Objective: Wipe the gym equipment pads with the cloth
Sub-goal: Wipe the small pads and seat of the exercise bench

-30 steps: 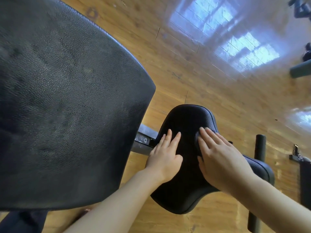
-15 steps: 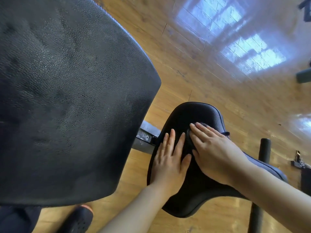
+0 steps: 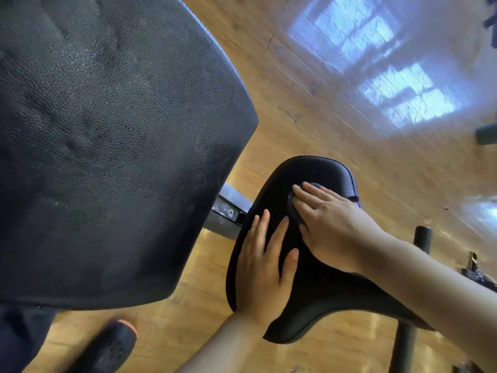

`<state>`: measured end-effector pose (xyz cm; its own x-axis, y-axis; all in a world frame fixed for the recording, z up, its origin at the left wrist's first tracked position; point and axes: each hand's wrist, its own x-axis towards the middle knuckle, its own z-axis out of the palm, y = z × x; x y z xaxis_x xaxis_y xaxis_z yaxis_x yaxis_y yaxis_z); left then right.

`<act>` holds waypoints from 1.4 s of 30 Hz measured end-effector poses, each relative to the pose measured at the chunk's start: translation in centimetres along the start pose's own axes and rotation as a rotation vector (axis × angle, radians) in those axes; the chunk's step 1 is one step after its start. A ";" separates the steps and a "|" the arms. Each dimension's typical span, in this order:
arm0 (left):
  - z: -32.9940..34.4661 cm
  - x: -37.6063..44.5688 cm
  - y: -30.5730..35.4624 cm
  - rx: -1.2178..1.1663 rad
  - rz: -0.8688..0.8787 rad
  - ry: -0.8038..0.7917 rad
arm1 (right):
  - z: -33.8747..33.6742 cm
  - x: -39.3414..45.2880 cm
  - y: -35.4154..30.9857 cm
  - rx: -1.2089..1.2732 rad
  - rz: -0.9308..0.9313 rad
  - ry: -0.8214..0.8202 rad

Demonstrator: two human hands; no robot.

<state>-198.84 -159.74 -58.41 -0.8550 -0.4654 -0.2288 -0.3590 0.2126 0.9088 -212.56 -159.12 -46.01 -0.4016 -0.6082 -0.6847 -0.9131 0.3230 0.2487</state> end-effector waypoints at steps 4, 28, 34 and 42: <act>0.1 -0.2 -0.2 -0.061 0.000 0.020 | 0.2 -3.1 -0.1 -0.010 -0.002 -0.030; -0.1 -0.2 -0.3 0.030 0.021 0.064 | -0.3 0.9 -0.7 0.049 0.007 -0.064; 0.7 -0.7 0.5 -0.026 -0.076 0.043 | -1.1 -8.9 2.3 0.081 0.025 -0.017; 0.4 -1.1 1.5 0.000 -0.127 -0.014 | -1.7 -2.8 3.6 0.224 -0.030 -0.094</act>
<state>-198.57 -158.59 -56.94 -0.8079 -0.4768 -0.3464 -0.4642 0.1526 0.8725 -214.84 -157.46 -42.04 -0.3565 -0.5533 -0.7528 -0.8821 0.4649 0.0761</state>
